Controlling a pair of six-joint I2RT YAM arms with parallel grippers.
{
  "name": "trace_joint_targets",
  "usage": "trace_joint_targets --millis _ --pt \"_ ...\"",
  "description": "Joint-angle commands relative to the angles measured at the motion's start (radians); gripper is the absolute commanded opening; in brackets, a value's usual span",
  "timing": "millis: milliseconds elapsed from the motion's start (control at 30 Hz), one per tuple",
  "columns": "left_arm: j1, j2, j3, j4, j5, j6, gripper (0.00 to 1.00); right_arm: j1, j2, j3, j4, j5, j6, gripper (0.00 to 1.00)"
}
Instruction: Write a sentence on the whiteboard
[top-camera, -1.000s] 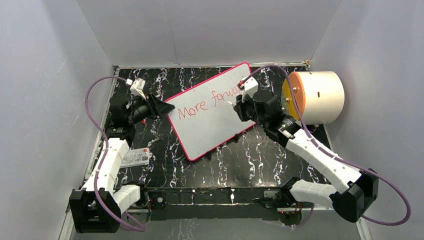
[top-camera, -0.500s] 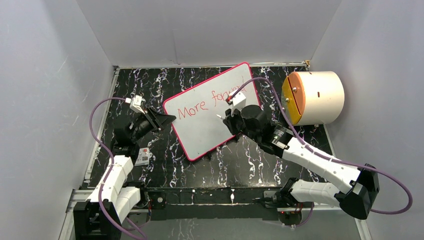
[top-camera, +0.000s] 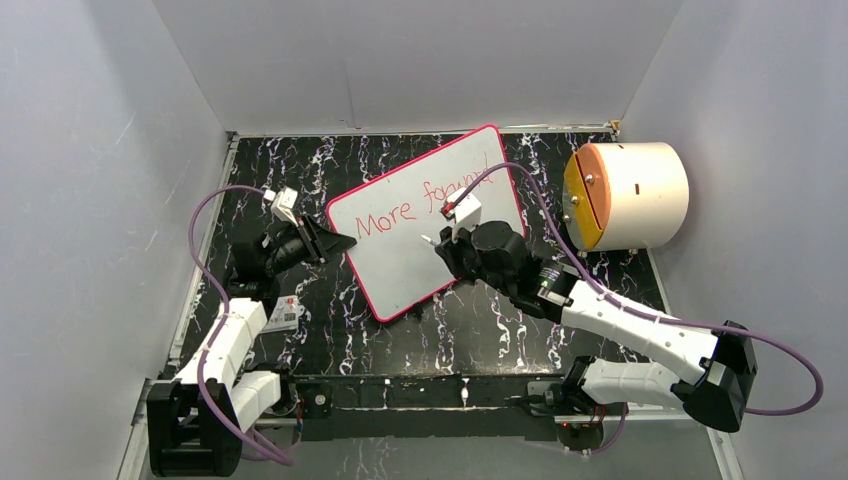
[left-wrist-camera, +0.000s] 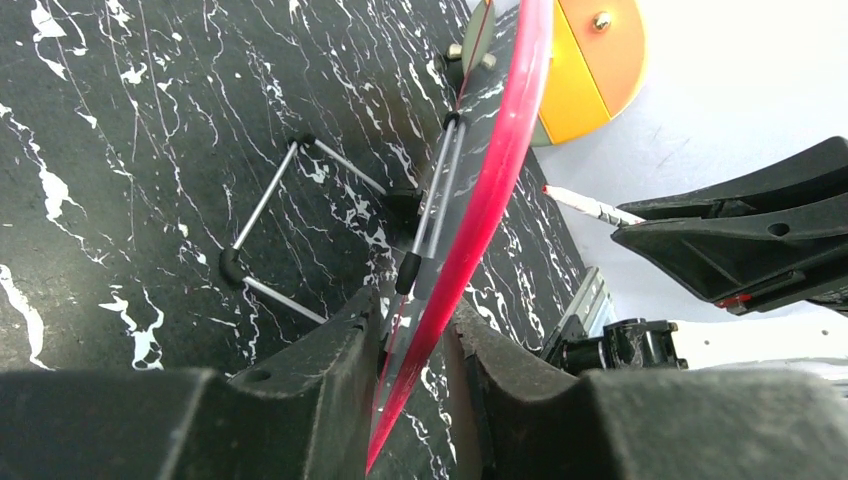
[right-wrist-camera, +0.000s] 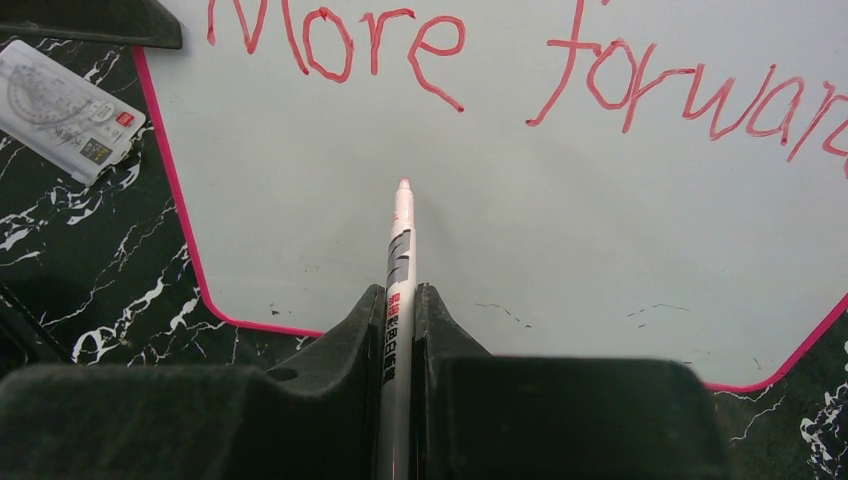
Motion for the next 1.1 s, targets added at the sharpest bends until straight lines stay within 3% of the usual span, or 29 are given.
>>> trace_joint_targets --millis 0,300,1067 --pt "0.006 0.004 0.032 -0.015 0.054 0.068 0.23 0.019 0.0 0.002 0.059 0.04 0.005 0.0" --pt "0.006 -0.002 0.056 -0.129 0.082 0.163 0.01 0.061 0.019 0.026 0.042 0.08 0.005 0.0" --pt "0.006 -0.038 0.071 -0.319 -0.035 0.323 0.0 0.222 0.196 0.112 0.014 0.273 0.005 0.0"
